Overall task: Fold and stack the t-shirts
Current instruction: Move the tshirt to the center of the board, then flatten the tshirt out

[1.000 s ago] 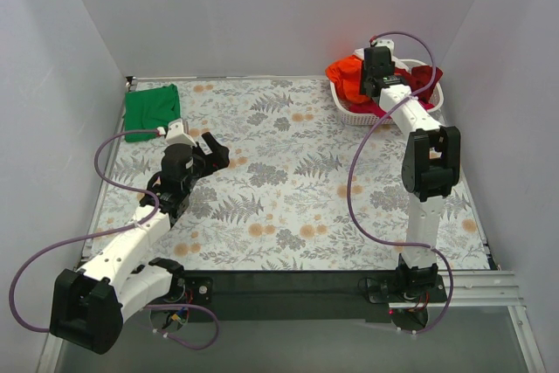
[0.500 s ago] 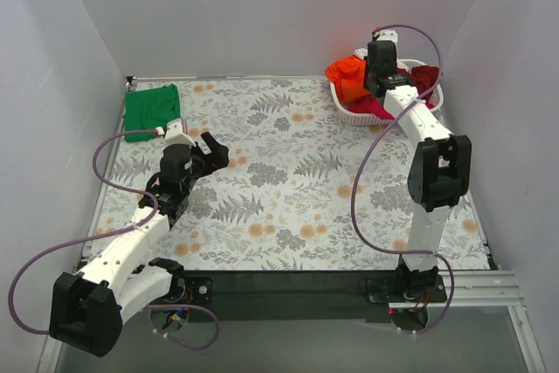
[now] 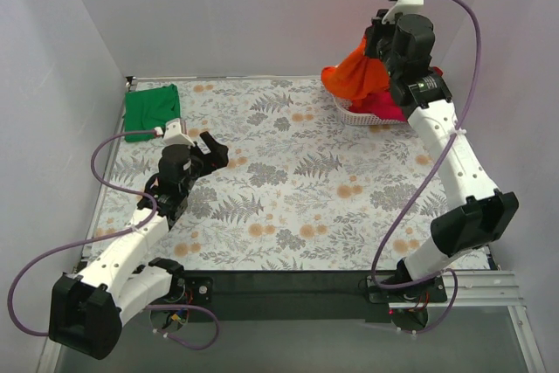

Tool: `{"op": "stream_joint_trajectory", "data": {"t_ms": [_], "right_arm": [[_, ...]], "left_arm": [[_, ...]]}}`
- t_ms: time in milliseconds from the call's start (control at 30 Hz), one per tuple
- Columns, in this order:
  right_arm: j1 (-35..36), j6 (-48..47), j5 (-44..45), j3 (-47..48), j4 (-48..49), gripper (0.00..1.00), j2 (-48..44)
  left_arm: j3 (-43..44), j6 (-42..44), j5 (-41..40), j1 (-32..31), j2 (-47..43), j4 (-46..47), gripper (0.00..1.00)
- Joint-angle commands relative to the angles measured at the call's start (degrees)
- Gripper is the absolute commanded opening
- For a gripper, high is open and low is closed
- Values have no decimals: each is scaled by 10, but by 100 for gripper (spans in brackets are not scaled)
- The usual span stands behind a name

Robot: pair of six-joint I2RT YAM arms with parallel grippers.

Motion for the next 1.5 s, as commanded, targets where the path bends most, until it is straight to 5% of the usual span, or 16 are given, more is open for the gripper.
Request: {"op": "stream_joint_trajectory", "data": {"t_ms": [0,400,633,667,733,800,1167,1467], "right_arm": [[40,0,-74,12,49,1,-54],[200,7,-102,-17,47,1,-130],[204,65,88,-355,62,1,-255],[204,72,144,-389,62,7,-268],[204,98,184,-477,48,40,-297],[203,119,191,-519,24,56,-319],[207,150,160,-665,17,62,-403],[207,149,148,-710,37,62,-431]], "left_arm": [[-1,1,0,-1,-23,-3,80],[-5,-8,2,-1,-43,-3,80],[-8,-16,-54,-1,-39,-6,80],[-6,-22,-60,-2,-35,-8,80],[-3,-28,-72,-1,-20,-17,80],[0,-36,-75,-1,-1,-24,78],[-16,-98,-122,-70,96,-49,73],[-25,-84,-146,-74,202,44,70]]}}
